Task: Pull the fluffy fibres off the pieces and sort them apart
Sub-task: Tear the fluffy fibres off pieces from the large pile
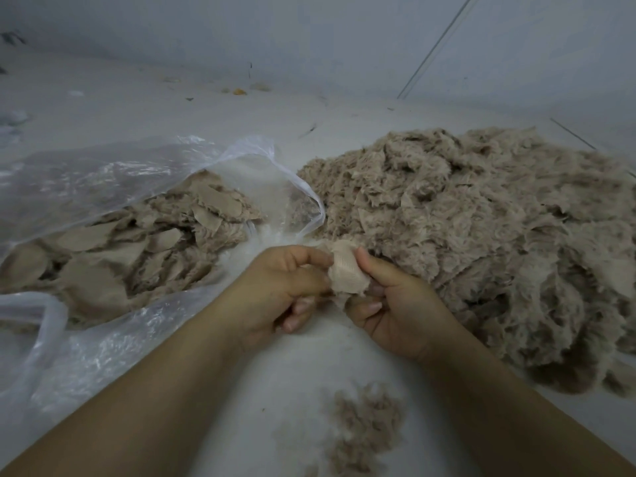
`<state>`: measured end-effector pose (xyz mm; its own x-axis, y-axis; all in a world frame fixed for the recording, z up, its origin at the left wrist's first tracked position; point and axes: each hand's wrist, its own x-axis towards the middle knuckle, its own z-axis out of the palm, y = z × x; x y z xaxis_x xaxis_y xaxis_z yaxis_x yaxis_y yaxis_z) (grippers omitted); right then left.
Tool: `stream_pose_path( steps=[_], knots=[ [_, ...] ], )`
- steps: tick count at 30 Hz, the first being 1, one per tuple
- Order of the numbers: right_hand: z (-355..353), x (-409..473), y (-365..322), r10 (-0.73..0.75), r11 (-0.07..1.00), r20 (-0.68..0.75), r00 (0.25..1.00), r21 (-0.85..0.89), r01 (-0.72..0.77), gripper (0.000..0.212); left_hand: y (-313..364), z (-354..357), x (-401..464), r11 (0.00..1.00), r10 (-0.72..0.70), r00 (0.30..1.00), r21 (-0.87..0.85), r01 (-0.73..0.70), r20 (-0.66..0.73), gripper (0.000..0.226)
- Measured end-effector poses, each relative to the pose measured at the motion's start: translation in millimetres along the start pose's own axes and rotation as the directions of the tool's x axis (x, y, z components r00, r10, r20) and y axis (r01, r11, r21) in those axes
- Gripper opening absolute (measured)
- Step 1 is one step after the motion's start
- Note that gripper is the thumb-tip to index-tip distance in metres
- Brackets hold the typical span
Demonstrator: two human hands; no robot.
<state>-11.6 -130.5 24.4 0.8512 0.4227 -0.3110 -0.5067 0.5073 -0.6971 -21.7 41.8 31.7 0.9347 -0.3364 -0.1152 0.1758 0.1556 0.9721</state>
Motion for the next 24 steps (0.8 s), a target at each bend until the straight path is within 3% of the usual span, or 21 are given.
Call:
stream_pose_path(
  steps=[2, 4, 7, 9, 11, 13, 15, 17, 20, 22, 24],
  knots=[
    [-0.7, 0.0, 1.0, -0.002, 1.000, -0.020, 1.000, 0.003, 0.002, 0.044, -0.8, 3.6, -0.9, 0.996, -0.036, 0.990, 0.082, 0.025, 0.138, 0.042],
    [-2.0, 0.4, 1.1, -0.009, 1.000, -0.036, 0.999, -0.003, 0.009, 0.046, -1.3, 7.0, -1.4, 0.990, -0.027, 0.991, 0.142, 0.008, 0.132, 0.051],
    [-1.2, 0.1, 0.6, -0.019, 0.999, -0.023, 1.000, -0.047, 0.018, 0.044, -2.7, 7.6, -1.1, 0.979, -0.022, 1.000, 0.204, 0.020, 0.004, 0.039],
    [-1.7, 0.1, 0.7, -0.036, 0.997, -0.030, 0.999, -0.071, 0.034, 0.046, -4.5, 8.1, -2.1, 0.975, -0.044, 0.999, 0.218, 0.045, -0.008, 0.030],
    [-1.7, 0.8, 1.8, -0.050, 0.995, -0.042, 0.998, -0.088, 0.046, 0.053, -3.4, 8.5, -3.5, 0.973, -0.053, 0.998, 0.228, 0.043, 0.040, 0.016],
    [-1.1, 1.1, 2.5, -0.066, 0.993, -0.060, 0.996, -0.101, 0.059, 0.050, -2.5, 4.8, -6.0, 0.955, -0.071, 0.986, 0.296, 0.022, 0.154, 0.027],
    [-1.3, 0.8, 2.5, -0.078, 0.995, -0.080, 0.994, -0.071, 0.072, 0.036, 2.5, 1.1, -10.5, 0.898, -0.159, 0.919, 0.439, -0.017, 0.362, 0.017],
    [-0.9, -0.6, 1.8, -0.075, 0.997, -0.081, 0.994, -0.042, 0.072, 0.030, 8.7, -1.8, -14.6, 0.858, -0.289, 0.798, 0.512, -0.029, 0.529, 0.009],
    [0.8, -2.7, 2.2, -0.071, 0.996, -0.077, 0.994, -0.057, 0.067, 0.028, 15.1, -2.4, -16.1, 0.846, -0.367, 0.713, 0.533, -0.011, 0.597, 0.020],
    [1.2, -2.5, 2.3, -0.075, 0.995, -0.081, 0.994, -0.066, 0.069, 0.027, 13.9, -1.2, -15.5, 0.856, -0.302, 0.805, 0.517, -0.008, 0.511, 0.016],
    [2.1, -2.0, 2.9, -0.073, 0.992, -0.039, 0.997, -0.102, 0.068, 0.032, 9.7, -0.2, -12.1, 0.878, -0.173, 0.942, 0.479, 0.015, 0.288, 0.043]
  ],
)
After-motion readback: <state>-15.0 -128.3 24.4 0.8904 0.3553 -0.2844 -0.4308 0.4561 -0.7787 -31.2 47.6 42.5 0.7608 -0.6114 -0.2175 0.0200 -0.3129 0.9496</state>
